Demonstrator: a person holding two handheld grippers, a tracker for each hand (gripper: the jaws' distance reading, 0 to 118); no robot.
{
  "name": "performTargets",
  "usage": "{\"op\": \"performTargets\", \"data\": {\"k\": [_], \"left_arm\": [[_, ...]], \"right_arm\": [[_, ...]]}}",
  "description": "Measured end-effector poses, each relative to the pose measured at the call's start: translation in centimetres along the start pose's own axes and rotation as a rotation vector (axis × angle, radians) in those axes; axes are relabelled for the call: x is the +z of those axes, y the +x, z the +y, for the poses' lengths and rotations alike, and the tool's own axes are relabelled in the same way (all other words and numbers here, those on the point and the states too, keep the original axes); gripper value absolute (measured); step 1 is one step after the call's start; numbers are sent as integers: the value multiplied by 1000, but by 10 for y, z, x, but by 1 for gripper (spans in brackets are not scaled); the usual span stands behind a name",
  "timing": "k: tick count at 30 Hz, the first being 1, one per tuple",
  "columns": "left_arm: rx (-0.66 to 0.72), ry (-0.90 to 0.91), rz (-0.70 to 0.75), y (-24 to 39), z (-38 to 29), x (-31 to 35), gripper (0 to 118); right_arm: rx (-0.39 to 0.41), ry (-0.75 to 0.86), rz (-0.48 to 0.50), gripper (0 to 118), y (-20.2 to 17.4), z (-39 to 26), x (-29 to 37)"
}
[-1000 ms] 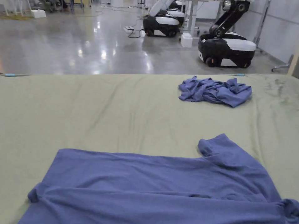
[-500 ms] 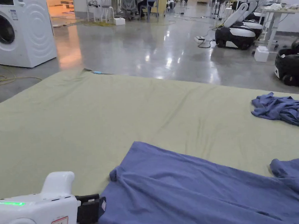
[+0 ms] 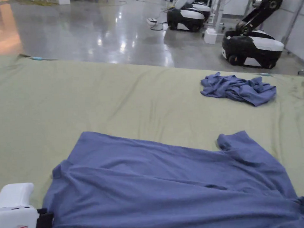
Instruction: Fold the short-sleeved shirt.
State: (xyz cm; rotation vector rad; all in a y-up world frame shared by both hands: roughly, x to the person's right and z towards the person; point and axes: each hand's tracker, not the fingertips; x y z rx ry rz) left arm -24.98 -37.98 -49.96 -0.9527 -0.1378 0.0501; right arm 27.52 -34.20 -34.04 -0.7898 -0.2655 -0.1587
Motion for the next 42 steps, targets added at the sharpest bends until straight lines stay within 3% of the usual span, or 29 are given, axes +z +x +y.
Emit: {"op": "performTargets", "data": {"k": [2, 3, 8, 9, 10, 11, 12, 13, 14, 15, 16, 19, 24, 27, 35, 36, 37, 39, 40, 41, 42], "left_arm": [[-23, -1, 20, 6, -1, -2, 16], [-34, -1, 27, 8, -1, -1, 16], [-67, -1, 37, 17, -1, 6, 16], [-63, -4, 36, 18, -1, 6, 16], [-57, -6, 33, 18, 0, 6, 16], [-52, -6, 31, 19, -1, 7, 16], [-45, -4, 30, 16, 0, 8, 16], [-37, -2, 29, 17, 0, 10, 16], [-30, -1, 29, 18, 0, 11, 16], [-22, 0, 30, 19, 0, 14, 16], [-8, -3, 31, 17, 2, 17, 16], [51, 28, -14, 13, 0, 40, 15], [34, 76, -77, 5, -18, 99, 15], [11, 54, -49, 1, -39, 117, 15], [57, -69, -24, -4, -101, 104, 15], [55, -77, -18, -2, -106, 98, 15], [57, -74, -21, -2, -107, 94, 15], [66, -48, -30, -6, -104, 98, 18], [80, -46, -41, -9, -101, 104, 24], [115, -17, -61, -12, -99, 112, 33], [137, 24, -74, -17, -96, 126, 63]], "right_arm": [[5, -15, -3, 100, 6, 5, -16], [-8, -47, -3, 116, 9, 6, -26], [-107, -64, 40, 111, 25, 12, -53], [-97, -84, 31, 97, 26, 14, -61], [-66, -148, 2, 68, 26, 15, -70], [-46, -188, 5, 62, 25, 16, -75], [-44, -217, 45, 40, 24, 16, -79], [-46, -171, 19, 10, 21, 16, -73], [-47, -165, 47, 10, 21, 20, -64], [-85, -140, 152, 10, 23, 22, -59], [-153, -127, 177, 10, 23, 24, -54], [-39, -99, 98, 10, 17, 27, -38], [-32, -106, 138, 10, 17, 27, -15], [45, -135, 120, 10, 20, 16, -1], [13, -221, 100, 11, 31, -35, -2], [15, -216, 99, 19, 28, -39, -4], [30, -186, 91, 35, 27, -41, -5], [91, -130, 49, 79, 23, -43, 1], [84, -133, 60, 87, 24, -44, 9], [69, -130, 80, 89, 27, -41, 20], [26, -85, 114, 90, 29, -41, 35]]}}
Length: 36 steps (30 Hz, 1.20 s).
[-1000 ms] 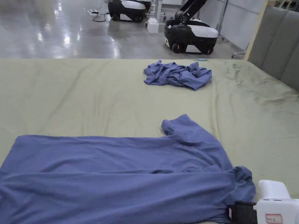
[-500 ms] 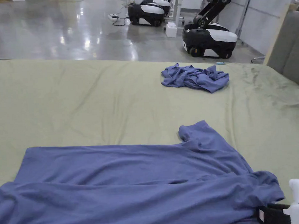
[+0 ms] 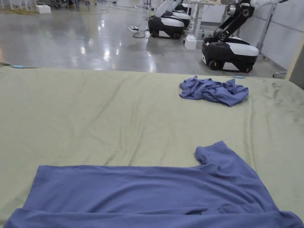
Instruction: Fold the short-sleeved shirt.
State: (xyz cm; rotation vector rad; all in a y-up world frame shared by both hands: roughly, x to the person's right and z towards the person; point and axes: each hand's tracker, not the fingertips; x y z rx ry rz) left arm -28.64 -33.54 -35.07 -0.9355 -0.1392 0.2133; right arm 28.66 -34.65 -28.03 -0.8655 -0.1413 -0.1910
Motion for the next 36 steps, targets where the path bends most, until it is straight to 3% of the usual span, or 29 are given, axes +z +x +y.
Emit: {"op": "performTargets", "data": {"k": [1, 5, 6, 7, 8, 12, 14, 19, 20, 22, 23, 27, 29, 30, 31, 33, 36], "left_arm": [[20, 51, 4, -2, 4, 15, 82], [28, 231, 30, 1, 17, 57, 82], [21, 251, 35, 5, 19, 60, 74], [18, 229, 32, 8, 23, 59, 47], [26, 220, 29, 10, 29, 55, 2], [84, 171, -79, 5, 63, 18, 0], [12, 174, -95, 7, 86, -4, 0], [-73, 139, -102, 7, 163, -92, 1], [-78, 130, -109, 7, 173, -107, 15], [-105, 79, -120, 3, 198, -138, 76], [-121, 44, -129, 2, 204, -152, 86], [-153, -75, -57, 3, 211, -198, 81], [-118, -126, -20, 0, 208, -215, 64], [-91, -123, 11, -1, 207, -219, 49], [-95, -71, 11, -1, 203, -209, 26], [-90, -65, -18, 1, 201, -194, 14], [-61, -104, -75, 3, 193, -183, 11]], "right_arm": [[-16, 58, 24, 91, -2, -2, 18], [-21, 141, 19, 92, -15, -6, 54], [-34, 130, 40, 80, -19, -5, 56], [-45, 135, 64, 42, -22, -4, 56], [-63, 165, 77, 2, -27, -5, 54], [-97, 159, 125, 2, -32, 5, 42], [-103, 124, 162, 2, -34, 14, 34], [-118, 117, 137, 2, -36, 34, 18], [-119, 112, 134, 2, -37, 37, 15], [-113, 91, 125, 2, -41, 44, 10], [-104, 83, 124, 2, -43, 47, 8], [-30, 61, 110, 2, -54, 55, 0], [-2, 43, 107, 2, -59, 60, -4], [14, 35, 114, 2, -60, 62, -6], [32, 29, 114, 2, -60, 66, -8], [61, 19, 104, 2, -59, 75, -12], [100, 34, 43, 3, -47, 104, -25]]}}
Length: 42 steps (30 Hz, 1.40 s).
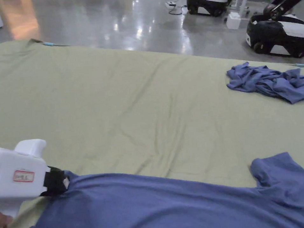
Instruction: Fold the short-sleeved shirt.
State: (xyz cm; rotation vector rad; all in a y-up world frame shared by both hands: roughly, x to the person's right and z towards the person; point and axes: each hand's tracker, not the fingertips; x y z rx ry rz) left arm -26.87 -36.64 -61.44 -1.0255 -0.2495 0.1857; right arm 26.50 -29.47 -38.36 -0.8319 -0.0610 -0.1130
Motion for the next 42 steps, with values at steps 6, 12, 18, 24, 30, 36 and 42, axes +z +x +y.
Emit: {"op": "performTargets", "data": {"k": [6, 12, 18, 24, 30, 36, 42], "left_arm": [[-57, -15, 33, 5, -5, -6, 11], [-64, -30, 46, 6, -3, -9, 11], [-52, -40, 48, 7, 0, -10, 11], [-29, -40, 53, 7, 2, -7, 10], [-44, 30, 46, 19, -9, 43, 10], [-18, 105, -111, 20, -52, 128, 10], [-30, 100, -63, 8, -116, 166, 10]], "right_arm": [[29, -31, -71, 113, 51, 59, -60], [-187, -173, -57, 107, 91, 96, -129], [-86, -296, -95, 85, 89, 104, -182], [-2, -283, -105, 4, 66, 105, -180], [-72, -184, -31, 4, 67, 105, -118], [-95, -40, 32, 4, 58, 63, -11], [-172, -2, 24, 4, 65, -6, 50]]}}
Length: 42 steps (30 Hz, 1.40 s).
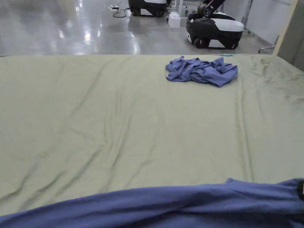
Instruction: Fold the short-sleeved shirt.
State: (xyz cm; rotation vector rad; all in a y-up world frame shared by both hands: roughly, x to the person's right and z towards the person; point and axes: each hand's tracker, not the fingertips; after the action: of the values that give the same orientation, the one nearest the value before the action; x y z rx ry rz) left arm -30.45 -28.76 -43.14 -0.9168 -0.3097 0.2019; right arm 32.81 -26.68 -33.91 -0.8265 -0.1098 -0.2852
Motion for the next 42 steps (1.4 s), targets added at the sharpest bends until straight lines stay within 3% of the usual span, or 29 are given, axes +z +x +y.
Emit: {"op": "performTargets", "data": {"k": [4, 8, 10, 16, 17, 19, 21, 22, 25, 26, 27, 28, 29, 33, 38, 42], "left_arm": [[-19, -103, 9, -1, -46, -11, 10], [-87, -222, 105, 2, -74, -41, 10], [-36, -195, 85, -3, -74, -47, 10], [15, -178, 76, -4, -68, -42, 10], [30, -167, 70, -5, -69, -38, 12], [129, -118, 23, -8, -70, -21, 40], [195, -79, 16, -9, -73, 1, 89], [201, -33, 7, -9, -75, 17, 89], [192, 68, 23, -8, -82, 51, 87], [195, 91, 22, -8, -83, 56, 81], [207, 87, 12, -8, -85, 60, 52], [223, 86, -18, -11, -86, 61, 17], [262, 82, -45, -13, -86, 60, 8], [280, 32, 29, -24, -91, 38, 1], [260, -3, 44, -32, -90, 14, 0], [264, -17, -132, -33, -79, 12, 2]], "right_arm": [[-70, -71, -59, 4, 17, -39, -8], [-24, -180, -110, 4, 14, -65, -31], [-32, -208, -125, 4, 13, -73, -42], [-24, -158, -133, 11, 14, -87, -57], [-14, -141, -133, 16, 14, -88, -55], [-32, -116, -109, 40, 15, -88, -44], [-99, -99, -91, 92, 12, -83, -21], [-119, -36, -72, 100, 8, -83, -3], [-87, 137, 27, 99, -8, -82, 45], [-83, 143, 35, 95, -14, -83, 53], [-69, 157, 57, 67, -20, -85, 59], [-47, 150, 63, 23, -23, -86, 61], [-29, 143, 64, 3, -27, -88, 58], [98, 130, -45, 2, -51, -101, 43], [24, 96, 61, 3, -57, -105, 36], [7, 80, 49, 3, -54, -102, 34]]}}
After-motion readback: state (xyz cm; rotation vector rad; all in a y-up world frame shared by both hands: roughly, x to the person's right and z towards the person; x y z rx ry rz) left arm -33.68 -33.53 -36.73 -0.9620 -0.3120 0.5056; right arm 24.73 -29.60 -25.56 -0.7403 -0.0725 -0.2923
